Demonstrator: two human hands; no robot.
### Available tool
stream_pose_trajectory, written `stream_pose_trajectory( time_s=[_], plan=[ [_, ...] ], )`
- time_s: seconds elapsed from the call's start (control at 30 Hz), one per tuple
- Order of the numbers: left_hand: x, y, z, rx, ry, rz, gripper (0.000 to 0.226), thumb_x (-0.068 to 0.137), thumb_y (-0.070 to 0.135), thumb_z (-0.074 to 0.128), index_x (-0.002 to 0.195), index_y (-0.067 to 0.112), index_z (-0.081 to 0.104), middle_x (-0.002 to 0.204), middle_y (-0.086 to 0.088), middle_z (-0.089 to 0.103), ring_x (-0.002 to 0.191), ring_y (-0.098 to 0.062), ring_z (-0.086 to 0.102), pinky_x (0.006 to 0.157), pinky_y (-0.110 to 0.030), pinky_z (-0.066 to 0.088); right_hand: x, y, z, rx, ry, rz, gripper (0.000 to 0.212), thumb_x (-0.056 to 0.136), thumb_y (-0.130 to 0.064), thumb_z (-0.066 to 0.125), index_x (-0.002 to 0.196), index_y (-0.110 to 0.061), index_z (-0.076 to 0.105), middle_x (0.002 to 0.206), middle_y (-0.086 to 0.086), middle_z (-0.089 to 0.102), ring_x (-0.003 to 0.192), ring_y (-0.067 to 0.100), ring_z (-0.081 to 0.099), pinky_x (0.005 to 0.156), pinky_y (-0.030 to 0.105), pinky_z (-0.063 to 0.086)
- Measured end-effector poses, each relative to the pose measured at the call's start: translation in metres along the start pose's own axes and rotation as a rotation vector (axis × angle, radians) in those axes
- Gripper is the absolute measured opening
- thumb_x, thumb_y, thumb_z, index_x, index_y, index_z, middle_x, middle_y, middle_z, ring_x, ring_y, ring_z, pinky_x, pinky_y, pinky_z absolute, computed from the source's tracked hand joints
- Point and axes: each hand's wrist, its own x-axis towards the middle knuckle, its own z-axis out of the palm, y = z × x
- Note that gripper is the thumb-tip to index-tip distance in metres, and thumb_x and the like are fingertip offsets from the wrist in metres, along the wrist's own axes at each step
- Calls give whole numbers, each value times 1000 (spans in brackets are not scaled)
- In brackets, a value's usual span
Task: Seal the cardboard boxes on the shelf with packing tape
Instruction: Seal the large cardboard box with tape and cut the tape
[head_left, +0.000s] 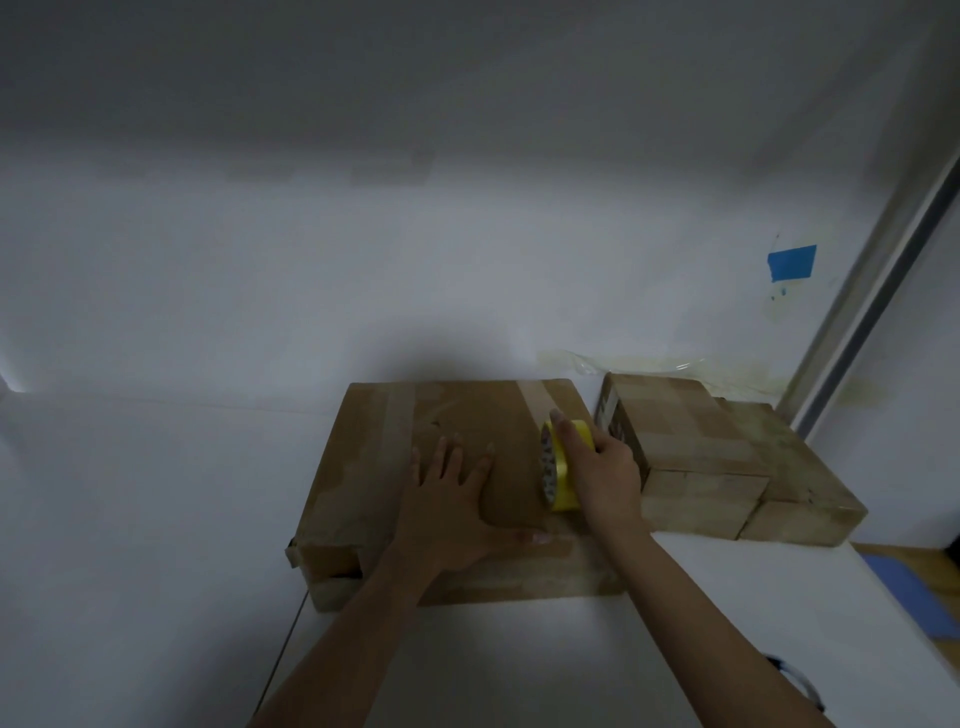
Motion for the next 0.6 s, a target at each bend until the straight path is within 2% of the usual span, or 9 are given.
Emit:
stream_pose_trajectory(
  time_s=[0.07, 0.13, 0.17, 0.27, 0.33, 0.43, 0.5, 0.6],
  plan=[
    [1, 0, -2, 0, -17, -4, 126, 55, 105, 23, 157, 38, -6, 166, -9, -9, 152, -23, -17, 120, -55, -11, -4, 4, 2, 75, -40, 20, 52, 81, -71, 56, 91, -21, 69, 79, 7, 71, 74, 22, 69, 72, 42, 58],
    [0, 1, -4, -1, -24, -9, 127, 53, 105, 22, 157, 38, -5, 166, -9, -9, 152, -22, -17, 120, -55, -11, -14, 13, -1, 63, -62, -24, 68, 74, -83, 50, 104, -24, 67, 81, 2, 71, 76, 16, 69, 73, 39, 57],
    [0, 1, -4, -3, -24, -11, 128, 52, 105, 22, 157, 37, -4, 166, -8, -8, 152, -22, -17, 120, -55, -10, -20, 16, -4, 38, -70, -65, 73, 74, -84, 47, 105, -21, 67, 80, 5, 70, 76, 17, 69, 73, 40, 57],
    [0, 2, -3, 1, -10, -16, 127, 52, 105, 23, 157, 38, -3, 167, -8, -4, 152, -22, -15, 120, -55, -10, -34, 25, -14, 0, -113, -184, 73, 73, -82, 46, 83, -13, 65, 71, 11, 67, 66, 20, 65, 65, 40, 52],
    [1, 1, -3, 6, -10, -18, 129, 51, 106, 21, 157, 38, -3, 167, -8, -3, 152, -22, -15, 120, -55, -10, -39, 25, -18, -22, -156, -213, 76, 70, -81, 48, 79, -7, 63, 69, 14, 64, 63, 23, 62, 61, 41, 49],
    [1, 2, -3, 16, -17, -22, 129, 51, 106, 20, 158, 37, -3, 167, -8, -3, 152, -21, -15, 120, -55, -10, -40, 25, -21, 0, -178, -173, 65, 75, -75, 56, 79, -10, 66, 72, 14, 67, 67, 21, 64, 64, 40, 49],
    [0, 3, -4, 19, -17, -27, 129, 51, 106, 21, 157, 38, -3, 167, -7, -3, 152, -21, -14, 120, -54, -10, -41, 23, -23, -1, -159, -150, 61, 79, -69, 60, 73, -9, 65, 64, 9, 63, 59, 15, 60, 60, 35, 45],
    [1, 3, -4, 19, -18, -29, 131, 48, 107, 18, 157, 38, -4, 167, -7, -3, 152, -21, -14, 120, -55, -10, -43, 19, -23, -16, -107, -121, 63, 79, -70, 60, 57, -11, 55, 50, 2, 54, 46, 8, 49, 51, 22, 36]
  ],
)
